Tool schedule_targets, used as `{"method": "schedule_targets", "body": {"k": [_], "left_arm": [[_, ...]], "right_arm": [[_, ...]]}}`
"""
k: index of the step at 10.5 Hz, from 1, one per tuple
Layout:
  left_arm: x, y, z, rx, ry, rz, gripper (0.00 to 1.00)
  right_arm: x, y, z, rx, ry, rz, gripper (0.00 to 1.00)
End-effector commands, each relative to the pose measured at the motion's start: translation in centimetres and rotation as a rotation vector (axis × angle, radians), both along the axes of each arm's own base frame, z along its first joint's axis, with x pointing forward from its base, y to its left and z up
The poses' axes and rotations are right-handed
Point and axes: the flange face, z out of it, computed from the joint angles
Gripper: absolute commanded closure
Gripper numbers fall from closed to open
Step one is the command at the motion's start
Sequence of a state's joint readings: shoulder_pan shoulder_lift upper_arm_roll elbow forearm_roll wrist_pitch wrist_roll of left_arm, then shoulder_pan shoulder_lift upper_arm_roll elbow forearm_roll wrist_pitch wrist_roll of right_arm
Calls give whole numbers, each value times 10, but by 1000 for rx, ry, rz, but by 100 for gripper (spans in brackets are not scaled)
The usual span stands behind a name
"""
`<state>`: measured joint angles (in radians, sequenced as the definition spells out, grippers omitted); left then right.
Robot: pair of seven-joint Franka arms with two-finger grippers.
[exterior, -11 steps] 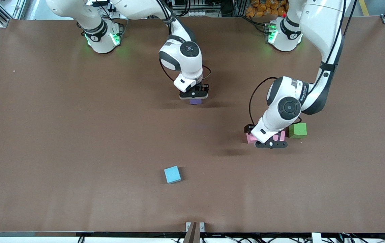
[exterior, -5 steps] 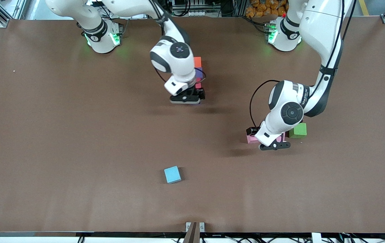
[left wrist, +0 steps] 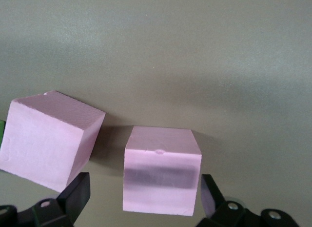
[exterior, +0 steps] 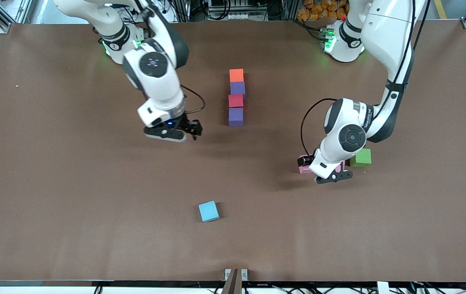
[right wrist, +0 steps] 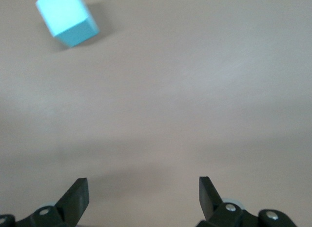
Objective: Arrange blocks into number 1
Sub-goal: 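Grasp the pink cube with the left gripper while the right gripper withdraws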
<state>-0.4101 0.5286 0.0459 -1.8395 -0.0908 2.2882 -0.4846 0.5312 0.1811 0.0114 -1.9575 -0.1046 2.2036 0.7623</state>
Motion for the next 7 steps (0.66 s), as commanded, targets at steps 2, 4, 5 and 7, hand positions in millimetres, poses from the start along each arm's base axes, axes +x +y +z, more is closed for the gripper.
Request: {"method": "schedule_targets", "body": {"k": [2,4,5,7], "left_arm": [[6,-15,-10,-6,3,29,0],[5,-17,-15,-4,6,22,0],[5,-17,-23,2,8,16,3],[3,-22,-26,14,-4,-20,83]], "right_arm": [[40,-99,75,-50,47,23,0],[56,-147,123,-68,91,43,0],[61,-163,142,-69,92,43,0],[66,-188,166,-68,90,55,0]]}}
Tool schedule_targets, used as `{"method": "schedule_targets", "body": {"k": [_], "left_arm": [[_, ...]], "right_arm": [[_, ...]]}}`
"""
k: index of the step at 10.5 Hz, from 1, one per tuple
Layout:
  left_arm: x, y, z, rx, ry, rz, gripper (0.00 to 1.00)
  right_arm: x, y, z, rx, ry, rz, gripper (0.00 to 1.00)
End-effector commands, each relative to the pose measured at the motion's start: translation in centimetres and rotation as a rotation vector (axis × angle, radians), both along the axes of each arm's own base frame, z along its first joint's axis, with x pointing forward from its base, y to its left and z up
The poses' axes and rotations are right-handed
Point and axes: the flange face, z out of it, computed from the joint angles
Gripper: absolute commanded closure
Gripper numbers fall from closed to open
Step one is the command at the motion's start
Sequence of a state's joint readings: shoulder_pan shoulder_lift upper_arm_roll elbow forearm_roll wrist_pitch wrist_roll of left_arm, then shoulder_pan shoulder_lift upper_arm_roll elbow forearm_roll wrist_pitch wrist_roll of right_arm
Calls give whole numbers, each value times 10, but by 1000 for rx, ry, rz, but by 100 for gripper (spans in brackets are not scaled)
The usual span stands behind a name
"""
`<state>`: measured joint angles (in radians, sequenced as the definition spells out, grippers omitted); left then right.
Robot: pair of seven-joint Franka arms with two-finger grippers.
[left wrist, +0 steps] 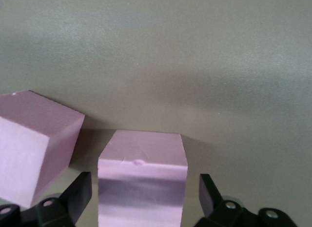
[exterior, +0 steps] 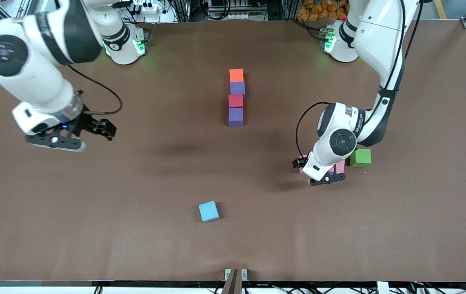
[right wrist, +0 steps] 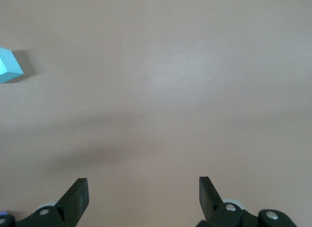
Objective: Arrange blocks into number 1
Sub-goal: 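Carry the pink cube to the end of the cube column with the left gripper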
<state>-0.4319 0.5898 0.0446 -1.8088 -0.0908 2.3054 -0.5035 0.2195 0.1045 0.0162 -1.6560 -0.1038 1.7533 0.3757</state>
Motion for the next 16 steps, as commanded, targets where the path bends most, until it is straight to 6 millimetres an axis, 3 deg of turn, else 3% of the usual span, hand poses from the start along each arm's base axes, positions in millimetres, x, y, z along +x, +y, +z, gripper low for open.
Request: {"method": "schedule_targets", "body": {"k": [1,3,5,6,8,10,14,16], "left_arm": [[3,-6,0,17,-21,-32,100],[-3,-23,7,17,-30,-62,100],[-17,-58,23,4,-51,-107,100],[-28,-80,32,-6,-62,-140,100],[-50,-126,43,-24,-78,-186,100],[-64,-161,52,-48,-95,-234,100],[-102,-235,39,-54,-106,-250,100],[-125,-257,29,-40,-98,-232,100]], "right_arm": [[3,-23,27,-1,13,38,0],[2,-39,46,-3,36,83,0],[5,-63,61,61,32,128,0],[7,-84,73,78,18,121,0],[9,-104,73,65,23,160,0],[10,-111,71,59,28,205,0],[10,-117,71,52,29,185,0],[10,-118,71,52,29,180,0]]}}
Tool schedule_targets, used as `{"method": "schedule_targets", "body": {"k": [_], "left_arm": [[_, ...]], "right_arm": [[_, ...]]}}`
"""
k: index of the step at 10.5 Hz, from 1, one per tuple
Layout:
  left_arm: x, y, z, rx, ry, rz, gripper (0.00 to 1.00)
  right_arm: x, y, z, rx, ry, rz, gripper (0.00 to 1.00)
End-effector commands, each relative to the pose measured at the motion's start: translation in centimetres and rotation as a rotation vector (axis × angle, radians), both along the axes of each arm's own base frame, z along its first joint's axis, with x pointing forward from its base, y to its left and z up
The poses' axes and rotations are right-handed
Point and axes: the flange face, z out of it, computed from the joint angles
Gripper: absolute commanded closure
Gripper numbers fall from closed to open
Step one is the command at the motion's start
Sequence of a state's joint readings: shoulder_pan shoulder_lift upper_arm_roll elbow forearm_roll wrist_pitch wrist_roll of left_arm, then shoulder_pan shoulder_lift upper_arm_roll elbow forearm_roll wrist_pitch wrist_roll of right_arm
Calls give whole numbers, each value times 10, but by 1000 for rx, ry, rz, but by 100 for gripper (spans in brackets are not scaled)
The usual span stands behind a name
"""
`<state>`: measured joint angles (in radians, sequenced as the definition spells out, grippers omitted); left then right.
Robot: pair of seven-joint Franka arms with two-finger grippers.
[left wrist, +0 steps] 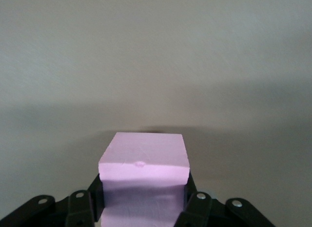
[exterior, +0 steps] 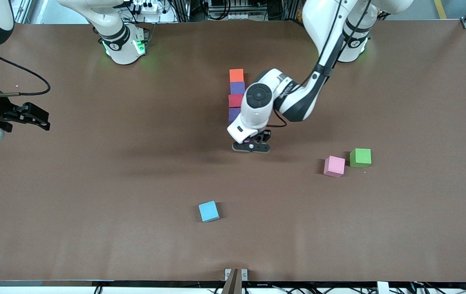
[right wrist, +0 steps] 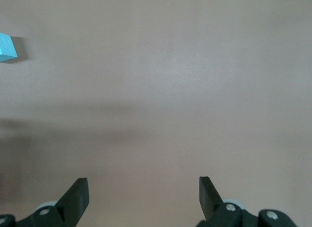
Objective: Arrange blocks into number 1
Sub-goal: 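Carry the pink cube to the end of the cube column with the left gripper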
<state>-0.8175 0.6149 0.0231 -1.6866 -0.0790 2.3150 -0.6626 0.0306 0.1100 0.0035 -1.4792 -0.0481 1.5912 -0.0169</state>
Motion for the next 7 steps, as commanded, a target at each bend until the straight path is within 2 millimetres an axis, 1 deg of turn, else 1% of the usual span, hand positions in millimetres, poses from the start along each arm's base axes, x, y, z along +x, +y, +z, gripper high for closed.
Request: {"method": "schedule_targets", "body": {"k": [1,3,7], "left_arm": [[-14,-24,-11,13,-11,36,100],[-24,-33,-18,21,-5,31,100],[-35,-41,-27,27,1,15,100]], "right_arm": [[1,-12,5,2,0,-6,0],[1,-18,5,4,0,-13,0],[1,-22,5,4,0,-15,0]]}}
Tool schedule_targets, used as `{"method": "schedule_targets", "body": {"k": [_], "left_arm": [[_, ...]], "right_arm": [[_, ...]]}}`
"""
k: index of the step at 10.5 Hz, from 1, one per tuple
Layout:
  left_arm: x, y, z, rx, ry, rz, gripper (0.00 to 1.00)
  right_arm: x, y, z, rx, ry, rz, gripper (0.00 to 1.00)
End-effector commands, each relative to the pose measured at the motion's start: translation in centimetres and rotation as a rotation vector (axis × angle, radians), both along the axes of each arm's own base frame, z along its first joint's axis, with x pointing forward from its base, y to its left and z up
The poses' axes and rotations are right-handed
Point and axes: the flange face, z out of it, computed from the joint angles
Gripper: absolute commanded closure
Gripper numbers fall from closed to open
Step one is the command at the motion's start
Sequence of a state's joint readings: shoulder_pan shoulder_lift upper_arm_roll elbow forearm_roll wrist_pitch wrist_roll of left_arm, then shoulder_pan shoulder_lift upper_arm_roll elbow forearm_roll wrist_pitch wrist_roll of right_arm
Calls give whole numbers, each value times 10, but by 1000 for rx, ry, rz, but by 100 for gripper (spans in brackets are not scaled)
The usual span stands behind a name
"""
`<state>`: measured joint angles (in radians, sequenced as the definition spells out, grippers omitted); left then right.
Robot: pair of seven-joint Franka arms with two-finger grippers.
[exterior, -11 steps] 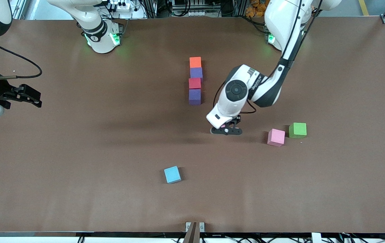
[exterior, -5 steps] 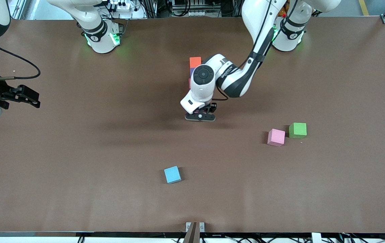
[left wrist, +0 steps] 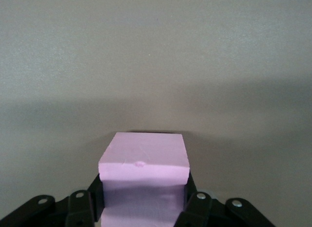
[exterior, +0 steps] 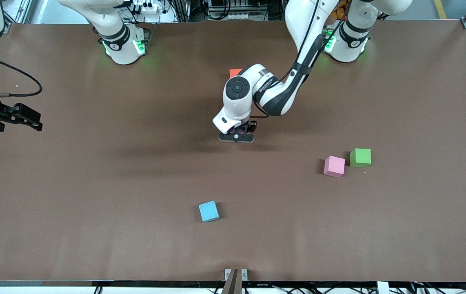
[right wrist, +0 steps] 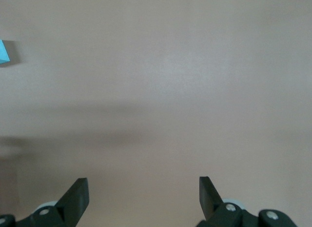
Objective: Arrange blocks into number 1
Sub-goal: 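Carry the pink cube to the end of the cube column with the left gripper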
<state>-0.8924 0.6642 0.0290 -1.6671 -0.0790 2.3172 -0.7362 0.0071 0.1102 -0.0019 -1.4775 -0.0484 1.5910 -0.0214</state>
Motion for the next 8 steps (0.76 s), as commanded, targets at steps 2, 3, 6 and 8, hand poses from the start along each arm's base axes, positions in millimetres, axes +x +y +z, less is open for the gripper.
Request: {"method": "schedule_targets", "body": {"k": [2,3,6,8], "left_arm": [[-4,-10,-4,3,-13,30,100],[-6,-12,-5,1,-15,27,100],[-7,-11,-12,10,-8,66,100],[-7,-12,-12,9,-6,72,100]], "right_arm": [[1,-4,5,5,1,11,0],[1,-4,4,5,3,12,0],[1,-4,5,5,1,14,0],[1,-4,5,5,1,14,0]]}}
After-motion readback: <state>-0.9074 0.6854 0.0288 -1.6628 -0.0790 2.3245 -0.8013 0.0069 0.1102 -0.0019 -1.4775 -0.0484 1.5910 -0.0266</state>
